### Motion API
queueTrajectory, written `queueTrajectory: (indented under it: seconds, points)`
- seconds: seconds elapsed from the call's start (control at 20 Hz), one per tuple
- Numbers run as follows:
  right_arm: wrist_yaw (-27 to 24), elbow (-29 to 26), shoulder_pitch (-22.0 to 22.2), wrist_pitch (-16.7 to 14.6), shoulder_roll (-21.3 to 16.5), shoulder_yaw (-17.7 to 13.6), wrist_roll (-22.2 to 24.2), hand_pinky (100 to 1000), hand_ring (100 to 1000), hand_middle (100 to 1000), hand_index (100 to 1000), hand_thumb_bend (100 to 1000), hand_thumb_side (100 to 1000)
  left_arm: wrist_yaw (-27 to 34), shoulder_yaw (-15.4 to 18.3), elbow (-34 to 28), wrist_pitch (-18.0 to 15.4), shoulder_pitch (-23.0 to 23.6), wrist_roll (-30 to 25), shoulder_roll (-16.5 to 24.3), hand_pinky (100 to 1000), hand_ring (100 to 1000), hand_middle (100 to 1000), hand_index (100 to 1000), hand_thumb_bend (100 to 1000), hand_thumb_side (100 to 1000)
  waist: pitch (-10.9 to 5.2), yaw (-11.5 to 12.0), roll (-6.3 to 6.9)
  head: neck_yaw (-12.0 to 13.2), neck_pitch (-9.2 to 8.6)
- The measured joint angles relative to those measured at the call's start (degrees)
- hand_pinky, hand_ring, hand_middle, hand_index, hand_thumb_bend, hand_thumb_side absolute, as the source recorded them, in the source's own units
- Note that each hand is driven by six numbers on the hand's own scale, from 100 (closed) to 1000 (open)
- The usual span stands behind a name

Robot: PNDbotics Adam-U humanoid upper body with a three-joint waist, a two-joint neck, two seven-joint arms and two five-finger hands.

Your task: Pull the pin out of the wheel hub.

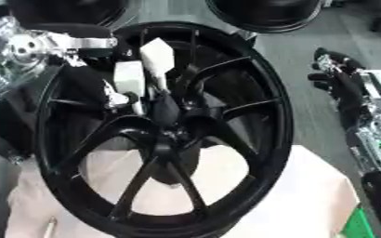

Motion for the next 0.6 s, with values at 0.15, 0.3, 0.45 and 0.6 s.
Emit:
queueTrajectory:
  seconds: [0.15, 0.3, 0.45, 0.6]
  points:
    - [-0.01, 0.03, 0.31, 0.0, 0.01, 0.0, 0.0, 815, 685, 650, 816, 200, 495, -0.04, 0.11, -0.63, 0.98, 0.26, 0.98, 0.0, 704, 658, 596, 595, 118, 299, 0.05, 0.02, 0.11, 0.0, 0.0]
    - [-0.02, 0.06, 0.46, 0.0, 0.01, -0.01, 0.0, 815, 684, 649, 816, 200, 497, 0.25, 0.74, -1.88, 1.91, 0.42, 1.91, 0.25, 695, 637, 560, 498, 100, 276, 0.08, 0.25, 0.14, -0.01, -0.07]
    - [-0.03, 0.23, 0.52, 0.0, 0.01, -0.01, 0.0, 816, 684, 649, 816, 201, 496, 0.47, 1.88, -4.1, 2.4, 0.42, 2.4, 1.8, 694, 631, 547, 460, 121, 228, 0.08, 0.34, 0.25, -0.05, -0.06]
    - [-0.03, 0.39, 0.79, 0.0, 0.01, -0.01, 0.0, 816, 684, 649, 816, 201, 496, 0.43, 3.73, -7.1, 2.35, 0.47, 2.35, 4.27, 692, 624, 539, 449, 141, 193, 0.08, 0.47, 0.48, -0.16, 0.02]
